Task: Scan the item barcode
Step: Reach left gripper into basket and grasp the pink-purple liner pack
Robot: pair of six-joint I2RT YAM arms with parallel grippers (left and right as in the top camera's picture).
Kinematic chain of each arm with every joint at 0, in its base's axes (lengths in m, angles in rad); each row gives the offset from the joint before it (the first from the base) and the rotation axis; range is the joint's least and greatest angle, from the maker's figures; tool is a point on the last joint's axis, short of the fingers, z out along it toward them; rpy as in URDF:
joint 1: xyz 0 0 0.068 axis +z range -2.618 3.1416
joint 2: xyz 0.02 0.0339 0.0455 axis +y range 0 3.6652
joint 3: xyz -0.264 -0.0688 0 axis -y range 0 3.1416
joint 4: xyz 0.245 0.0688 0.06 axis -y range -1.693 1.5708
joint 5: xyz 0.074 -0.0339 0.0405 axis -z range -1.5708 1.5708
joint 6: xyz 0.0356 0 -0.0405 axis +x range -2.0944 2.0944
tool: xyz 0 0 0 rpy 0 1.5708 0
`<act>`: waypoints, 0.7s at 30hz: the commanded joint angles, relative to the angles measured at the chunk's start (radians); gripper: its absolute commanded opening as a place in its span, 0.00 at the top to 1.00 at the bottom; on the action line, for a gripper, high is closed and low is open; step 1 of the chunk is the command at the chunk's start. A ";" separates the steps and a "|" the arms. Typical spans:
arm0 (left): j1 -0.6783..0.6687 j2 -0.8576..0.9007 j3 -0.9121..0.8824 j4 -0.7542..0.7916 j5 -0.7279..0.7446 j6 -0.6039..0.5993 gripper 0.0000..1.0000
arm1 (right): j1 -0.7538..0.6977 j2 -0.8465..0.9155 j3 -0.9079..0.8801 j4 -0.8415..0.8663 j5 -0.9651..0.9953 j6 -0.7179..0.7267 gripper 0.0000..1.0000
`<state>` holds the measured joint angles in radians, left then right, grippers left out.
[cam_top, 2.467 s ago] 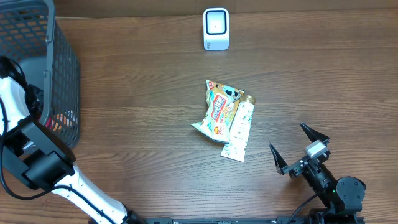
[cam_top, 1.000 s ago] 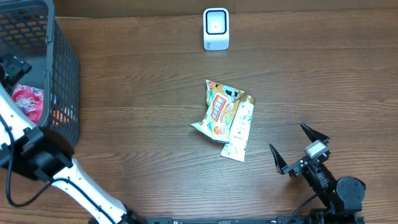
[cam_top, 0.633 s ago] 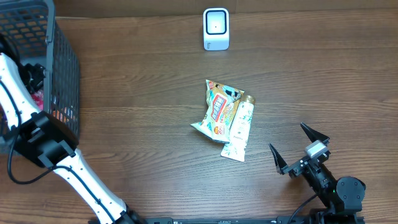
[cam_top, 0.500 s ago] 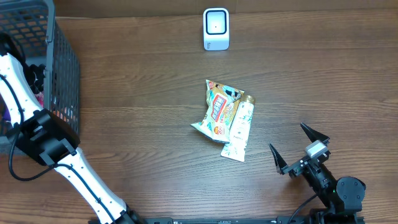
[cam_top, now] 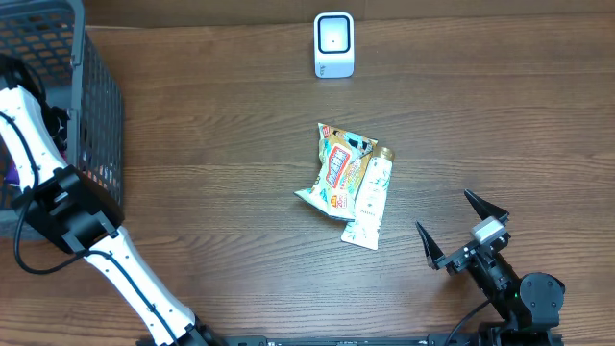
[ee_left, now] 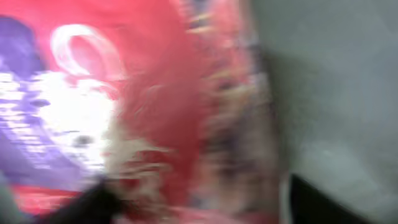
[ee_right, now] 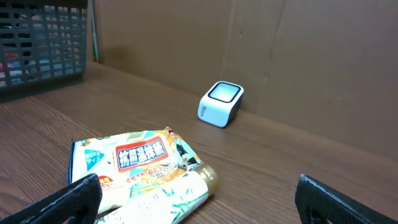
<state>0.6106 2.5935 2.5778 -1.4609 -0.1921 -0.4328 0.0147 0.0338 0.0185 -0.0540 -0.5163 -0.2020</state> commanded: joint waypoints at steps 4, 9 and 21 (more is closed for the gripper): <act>0.003 0.050 -0.004 -0.010 0.024 -0.013 0.90 | 0.002 -0.002 -0.011 0.003 0.004 0.008 0.00; 0.005 0.048 -0.003 -0.042 0.025 -0.009 0.96 | 0.002 -0.002 -0.011 0.003 0.004 0.008 0.00; 0.007 -0.011 0.359 -0.229 0.053 0.061 0.96 | 0.002 -0.002 -0.011 0.003 0.004 0.008 0.00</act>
<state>0.6167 2.6263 2.7972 -1.6825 -0.1734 -0.4271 0.0147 0.0338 0.0185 -0.0532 -0.5163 -0.2020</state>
